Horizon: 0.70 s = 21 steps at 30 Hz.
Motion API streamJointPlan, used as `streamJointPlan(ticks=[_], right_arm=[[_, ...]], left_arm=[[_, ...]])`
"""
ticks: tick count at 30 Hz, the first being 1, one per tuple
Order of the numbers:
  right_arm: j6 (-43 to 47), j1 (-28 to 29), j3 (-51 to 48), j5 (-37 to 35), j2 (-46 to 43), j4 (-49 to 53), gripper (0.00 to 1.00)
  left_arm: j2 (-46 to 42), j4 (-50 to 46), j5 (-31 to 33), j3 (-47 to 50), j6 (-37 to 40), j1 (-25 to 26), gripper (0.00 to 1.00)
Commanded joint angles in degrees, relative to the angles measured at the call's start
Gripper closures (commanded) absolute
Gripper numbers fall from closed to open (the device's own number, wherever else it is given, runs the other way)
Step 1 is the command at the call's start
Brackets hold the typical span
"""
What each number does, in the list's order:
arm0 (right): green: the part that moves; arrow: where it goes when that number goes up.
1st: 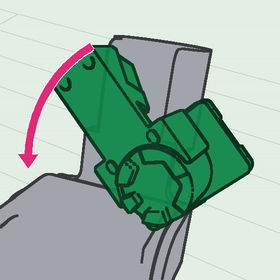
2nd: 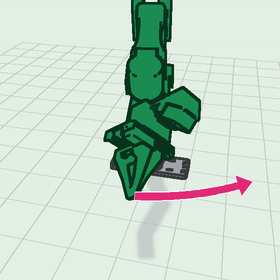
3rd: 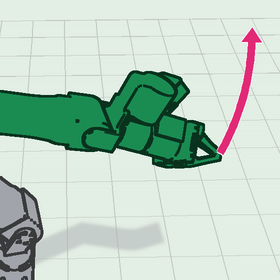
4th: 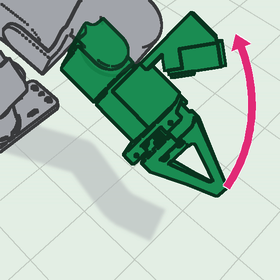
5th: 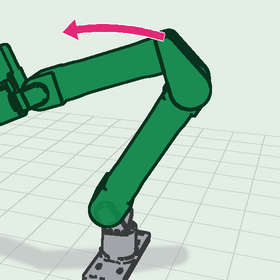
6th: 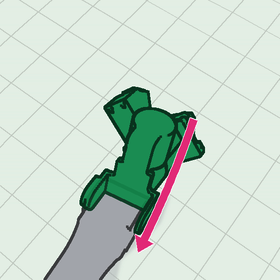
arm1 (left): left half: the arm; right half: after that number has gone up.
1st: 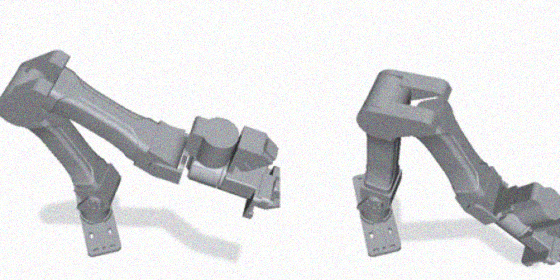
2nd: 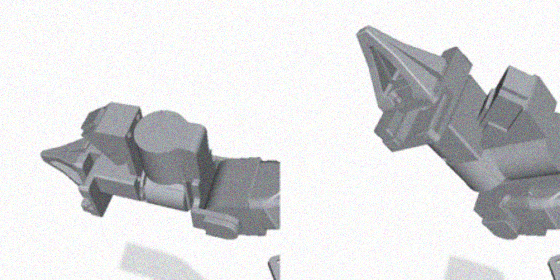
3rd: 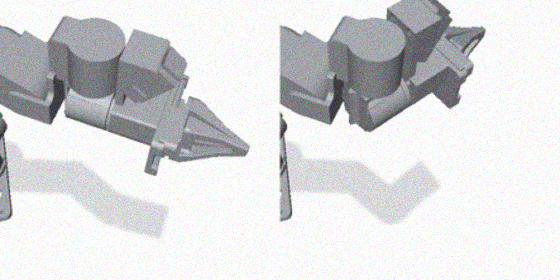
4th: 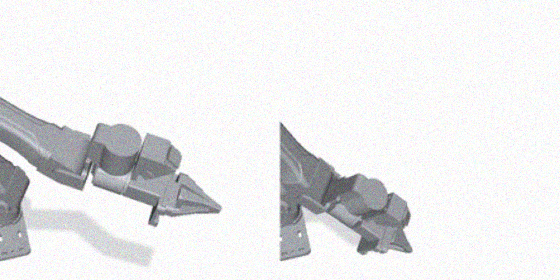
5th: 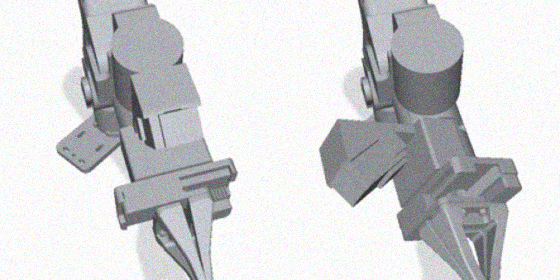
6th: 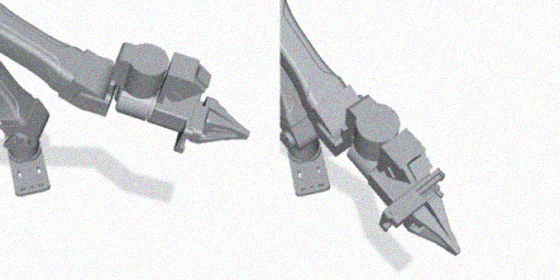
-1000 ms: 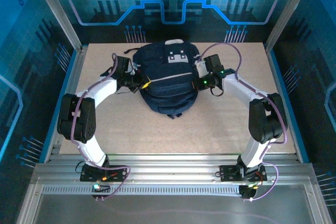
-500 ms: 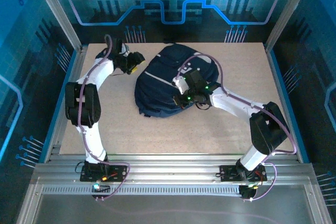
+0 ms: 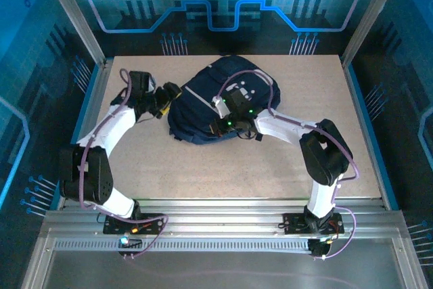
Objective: Pack the student bag
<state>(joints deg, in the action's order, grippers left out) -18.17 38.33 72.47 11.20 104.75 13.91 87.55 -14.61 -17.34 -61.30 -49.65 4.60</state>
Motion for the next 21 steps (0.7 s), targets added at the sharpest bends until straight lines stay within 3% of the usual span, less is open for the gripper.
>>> streamJointPlan(ticks=[1, 5, 9, 13, 21], right_arm=[[-3.08, 1.55, 1.89, 3.12, 0.54, -5.7, 1.0], [-2.01, 1.73, 1.37, 2.23, -0.15, -2.92, 1.0], [3.58, 1.61, 3.7, -3.15, 0.87, 8.43, 1.0], [7.51, 1.35, 4.07, -12.99, 0.48, 17.05, 1.0], [12.55, 0.34, 6.91, -43.17, 0.8, 25.04, 1.0]], left_arm=[[0.47, 5.53, 0.45, 4.35, -5.98, 3.56, 0.18], [5.2, 8.26, 3.24, 6.15, -6.92, 6.67, 0.2], [12.01, 8.32, 6.35, 5.82, -5.34, 6.16, 0.29], [17.2, 7.67, 5.65, 4.37, -2.86, 3.98, 0.49], [18.95, 4.78, 7.49, 2.86, 0.33, 3.35, 0.5]])
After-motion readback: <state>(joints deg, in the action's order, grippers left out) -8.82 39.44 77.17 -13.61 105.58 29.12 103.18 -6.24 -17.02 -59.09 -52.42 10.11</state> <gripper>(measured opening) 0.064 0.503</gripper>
